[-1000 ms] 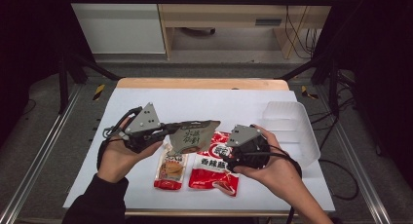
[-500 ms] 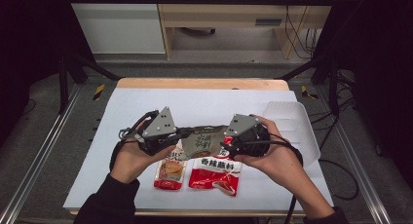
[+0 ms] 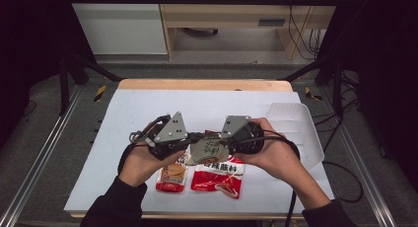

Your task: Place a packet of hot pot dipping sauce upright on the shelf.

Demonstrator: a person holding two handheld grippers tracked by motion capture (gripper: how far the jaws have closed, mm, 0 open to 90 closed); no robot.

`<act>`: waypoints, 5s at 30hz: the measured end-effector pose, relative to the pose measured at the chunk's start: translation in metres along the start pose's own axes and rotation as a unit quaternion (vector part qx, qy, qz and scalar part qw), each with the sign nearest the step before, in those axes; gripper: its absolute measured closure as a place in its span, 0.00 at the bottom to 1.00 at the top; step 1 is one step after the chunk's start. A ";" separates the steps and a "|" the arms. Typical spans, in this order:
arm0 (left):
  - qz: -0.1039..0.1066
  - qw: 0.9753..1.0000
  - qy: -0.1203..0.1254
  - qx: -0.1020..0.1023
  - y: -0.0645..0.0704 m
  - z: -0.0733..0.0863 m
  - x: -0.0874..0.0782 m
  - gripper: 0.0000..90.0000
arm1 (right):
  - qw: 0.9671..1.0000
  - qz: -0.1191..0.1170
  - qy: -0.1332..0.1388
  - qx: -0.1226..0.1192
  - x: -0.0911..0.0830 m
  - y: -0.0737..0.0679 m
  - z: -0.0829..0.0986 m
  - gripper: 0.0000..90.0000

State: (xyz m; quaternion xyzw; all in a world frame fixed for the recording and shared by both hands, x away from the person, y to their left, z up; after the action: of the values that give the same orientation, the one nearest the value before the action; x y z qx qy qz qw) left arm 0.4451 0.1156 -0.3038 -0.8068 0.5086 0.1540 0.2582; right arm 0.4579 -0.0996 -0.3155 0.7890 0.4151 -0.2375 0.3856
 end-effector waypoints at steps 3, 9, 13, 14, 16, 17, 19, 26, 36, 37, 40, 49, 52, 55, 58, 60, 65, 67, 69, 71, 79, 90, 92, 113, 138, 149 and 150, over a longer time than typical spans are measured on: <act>-0.003 1.000 0.000 -0.002 0.000 0.001 0.001 1.00 | 1.000 -0.007 -0.004 -0.009 0.002 0.000 -0.002 0.81; -0.008 1.000 0.014 -0.026 -0.006 0.013 0.000 1.00 | 1.000 -0.011 -0.012 -0.017 0.007 -0.002 -0.007 1.00; -0.006 0.999 0.023 -0.042 -0.009 0.024 -0.003 1.00 | 1.000 -0.014 -0.014 -0.016 0.011 -0.003 -0.011 1.00; -0.008 0.999 0.025 -0.045 -0.010 0.026 -0.004 1.00 | 1.000 -0.015 -0.018 -0.015 0.012 -0.003 -0.013 1.00; -0.008 0.998 0.029 -0.047 -0.011 0.030 -0.005 0.93 | 0.999 -0.019 -0.023 -0.018 0.015 -0.003 -0.018 1.00; -0.010 0.998 0.030 -0.048 -0.011 0.032 -0.007 0.93 | 0.999 -0.019 -0.023 -0.018 0.015 -0.003 -0.018 1.00; -0.026 0.997 0.040 -0.053 -0.013 0.036 -0.009 0.78 | 0.999 -0.019 -0.026 -0.021 0.015 -0.001 -0.022 1.00; -0.059 0.994 0.043 -0.080 -0.017 0.057 -0.019 0.32 | 0.999 -0.002 -0.033 -0.016 0.007 0.021 -0.026 1.00; -0.118 0.985 0.008 -0.128 -0.020 0.129 -0.030 0.11 | 0.998 0.050 -0.034 -0.002 -0.032 0.075 -0.005 1.00; -0.118 0.985 0.008 -0.128 -0.020 0.129 -0.030 0.10 | 0.998 0.050 -0.034 -0.002 -0.032 0.075 -0.005 1.00; -0.135 0.981 0.007 -0.141 -0.021 0.151 -0.034 0.09 | 0.996 0.079 -0.029 0.013 -0.050 0.093 0.010 1.00; -0.173 0.969 0.017 -0.174 -0.017 0.181 -0.054 0.09 | 0.987 0.143 -0.034 0.060 -0.073 0.129 0.070 1.00; -0.191 0.964 0.021 -0.185 -0.013 0.194 -0.060 0.09 | 0.985 0.152 -0.043 0.069 -0.073 0.139 0.093 1.00; -0.216 0.956 0.030 -0.194 -0.013 0.204 -0.064 0.09 | 0.983 0.161 -0.046 0.080 -0.070 0.147 0.112 1.00; -0.226 0.952 0.040 -0.202 -0.014 0.206 -0.068 0.09 | 0.980 0.169 -0.045 0.091 -0.067 0.154 0.127 1.00; -0.235 0.948 0.043 -0.211 -0.014 0.208 -0.069 0.09 | 0.980 0.171 -0.043 0.096 -0.066 0.158 0.134 1.00; -0.235 0.946 0.034 -0.219 -0.014 0.213 -0.068 0.09 | 0.978 0.174 -0.039 0.104 -0.064 0.165 0.147 1.00; -0.236 0.946 0.035 -0.221 -0.015 0.214 -0.069 0.09 | 0.977 0.177 -0.036 0.109 -0.063 0.168 0.155 1.00; -0.237 0.945 0.035 -0.221 -0.015 0.214 -0.069 0.09 | 0.977 0.178 -0.036 0.112 -0.061 0.169 0.160 1.00; -0.238 0.945 0.036 -0.220 -0.015 0.214 -0.071 0.09 | 0.976 0.180 -0.038 0.118 -0.060 0.169 0.165 1.00; -0.239 0.944 0.038 -0.222 -0.015 0.216 -0.074 0.09 | 0.975 0.178 -0.048 0.123 -0.054 0.170 0.174 1.00; -0.235 0.946 0.037 -0.219 -0.014 0.215 -0.073 0.09 | 0.977 0.161 -0.068 0.120 -0.039 0.167 0.179 1.00; -0.234 0.947 0.035 -0.219 -0.014 0.215 -0.072 0.09 | 0.977 0.157 -0.074 0.123 -0.036 0.166 0.181 1.00; -0.230 0.949 0.030 -0.214 -0.013 0.214 -0.069 0.09 | 0.976 0.138 -0.089 0.144 -0.004 0.165 0.184 1.00; -0.223 0.950 0.026 -0.215 -0.013 0.215 -0.067 0.09 | 0.945 0.217 -0.092 0.226 0.001 0.172 0.201 0.34; -0.225 0.951 0.024 -0.213 -0.014 0.215 -0.067 0.09 | 0.944 0.229 -0.047 0.234 -0.018 0.167 0.189 0.16; -0.224 0.951 0.022 -0.212 -0.014 0.215 -0.067 0.09 | 0.944 0.229 -0.047 0.234 -0.018 0.167 0.189 0.16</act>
State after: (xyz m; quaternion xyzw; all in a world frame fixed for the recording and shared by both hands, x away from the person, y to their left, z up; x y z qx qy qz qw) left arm 0.4314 0.2929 -0.4422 -0.9394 0.2758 0.1785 0.0976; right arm 0.5774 -0.3198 -0.3457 0.9187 0.1379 -0.2699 0.2533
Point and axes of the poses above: each handheld gripper's, and its own axes: x roughly forward along the jaws, z roughly out of its underside, y roughly to its right, the point moved 1 cm from there along x, roughly forward along the jaws, and after that the axes turned 2 degrees about y, right-handed, at the moved point
